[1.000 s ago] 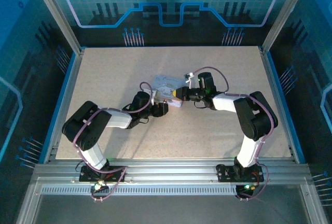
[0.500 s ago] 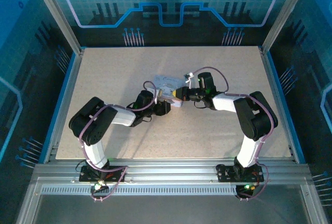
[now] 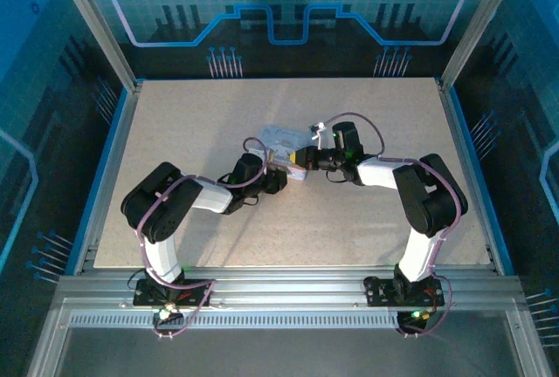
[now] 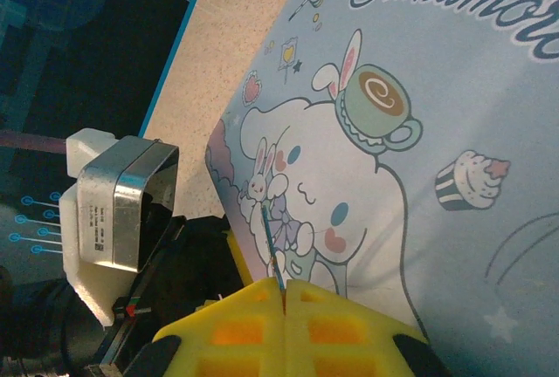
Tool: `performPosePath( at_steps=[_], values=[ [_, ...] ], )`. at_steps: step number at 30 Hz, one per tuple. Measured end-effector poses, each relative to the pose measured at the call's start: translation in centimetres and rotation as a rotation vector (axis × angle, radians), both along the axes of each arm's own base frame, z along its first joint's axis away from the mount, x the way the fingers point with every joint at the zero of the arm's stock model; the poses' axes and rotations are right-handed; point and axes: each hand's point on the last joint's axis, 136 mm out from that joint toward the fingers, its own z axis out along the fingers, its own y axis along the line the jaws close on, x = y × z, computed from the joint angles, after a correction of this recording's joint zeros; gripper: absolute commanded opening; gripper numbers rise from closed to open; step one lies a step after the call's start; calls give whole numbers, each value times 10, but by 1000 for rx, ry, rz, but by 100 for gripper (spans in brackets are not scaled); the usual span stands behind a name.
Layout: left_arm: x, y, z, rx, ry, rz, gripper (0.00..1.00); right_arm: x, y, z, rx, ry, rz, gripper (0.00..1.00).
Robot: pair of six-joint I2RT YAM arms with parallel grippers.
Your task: Unlock a padlock with a key
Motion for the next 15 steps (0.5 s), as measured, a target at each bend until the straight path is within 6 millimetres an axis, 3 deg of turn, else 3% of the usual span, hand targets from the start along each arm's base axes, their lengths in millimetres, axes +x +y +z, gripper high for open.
performPosePath(
  at_steps=[15],
  values=[
    [7, -5, -1, -36, 22, 53, 36, 0, 0, 0, 0, 3, -3, 0]
  ],
)
